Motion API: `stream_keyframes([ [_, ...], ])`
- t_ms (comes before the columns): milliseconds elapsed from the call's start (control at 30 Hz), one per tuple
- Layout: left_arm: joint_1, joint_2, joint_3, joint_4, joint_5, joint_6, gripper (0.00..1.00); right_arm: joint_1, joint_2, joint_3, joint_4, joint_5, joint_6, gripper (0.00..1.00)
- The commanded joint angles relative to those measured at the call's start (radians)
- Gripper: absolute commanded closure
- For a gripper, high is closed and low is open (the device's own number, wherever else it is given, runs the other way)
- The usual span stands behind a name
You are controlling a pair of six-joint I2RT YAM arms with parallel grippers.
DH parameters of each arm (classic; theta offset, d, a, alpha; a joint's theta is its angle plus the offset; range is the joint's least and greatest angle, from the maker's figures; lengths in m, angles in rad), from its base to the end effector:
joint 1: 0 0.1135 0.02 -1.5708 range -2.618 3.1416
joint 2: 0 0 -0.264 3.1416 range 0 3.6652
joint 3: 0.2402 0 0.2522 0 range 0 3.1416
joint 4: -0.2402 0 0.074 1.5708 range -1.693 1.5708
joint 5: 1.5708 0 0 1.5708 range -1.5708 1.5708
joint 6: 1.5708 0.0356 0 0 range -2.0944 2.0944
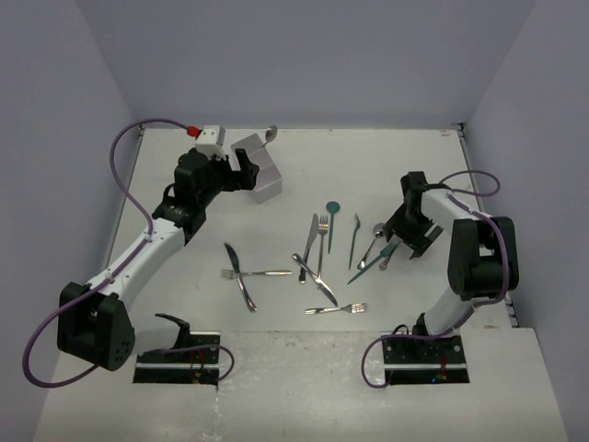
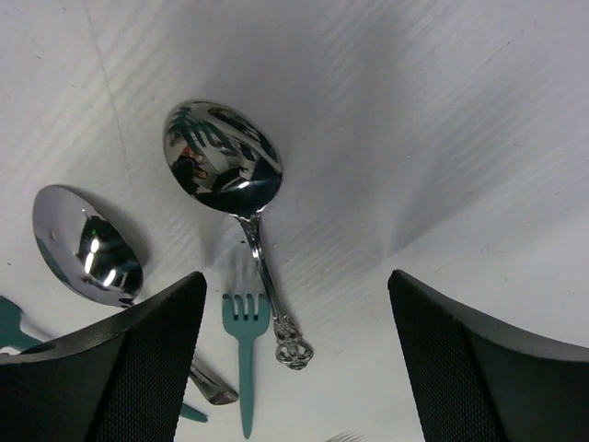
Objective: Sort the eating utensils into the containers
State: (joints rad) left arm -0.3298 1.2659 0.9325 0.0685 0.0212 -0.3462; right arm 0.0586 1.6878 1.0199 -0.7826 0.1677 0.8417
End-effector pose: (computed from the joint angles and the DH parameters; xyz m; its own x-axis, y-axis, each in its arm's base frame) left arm 0.2813 -0.0971 0.3132 -0.3494 -0.2390 -0.9060 0.2387 0.9123 -0.3327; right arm 0.2932 0.0112 0.1628 -0.6884 0.6962 -0.2035 0.7140 0.6999 -0.0209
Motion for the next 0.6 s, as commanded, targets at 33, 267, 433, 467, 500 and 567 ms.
stream_keyframes([
  [33, -0.005, -0.014, -0.003, 0.027, -0.049, 0.061, 0.00, -0.008, 0.039, 0.072, -0.096, 0.061, 0.045, 0.22],
  [267, -0.003, 0.030, 0.018, 0.062, -0.064, 0.098, 0.00, -0.014, 0.079, 0.109, -0.125, 0.082, 0.063, 0.36],
  [433, -0.003, 0.075, 0.066, 0.053, -0.073, 0.121, 0.00, -0.017, 0.136, 0.129, -0.167, 0.101, 0.056, 0.59],
  [467, -0.003, 0.079, 0.074, 0.051, -0.079, 0.122, 0.00, -0.017, 0.136, 0.117, -0.165, 0.104, 0.054, 0.69],
  [500, -0.003, 0.082, 0.078, 0.050, -0.087, 0.130, 0.00, -0.017, 0.136, 0.111, -0.164, 0.105, 0.051, 0.72],
  [567, -0.003, 0.082, 0.083, 0.051, -0.093, 0.138, 0.00, -0.017, 0.131, 0.089, -0.147, 0.107, 0.040, 0.87],
])
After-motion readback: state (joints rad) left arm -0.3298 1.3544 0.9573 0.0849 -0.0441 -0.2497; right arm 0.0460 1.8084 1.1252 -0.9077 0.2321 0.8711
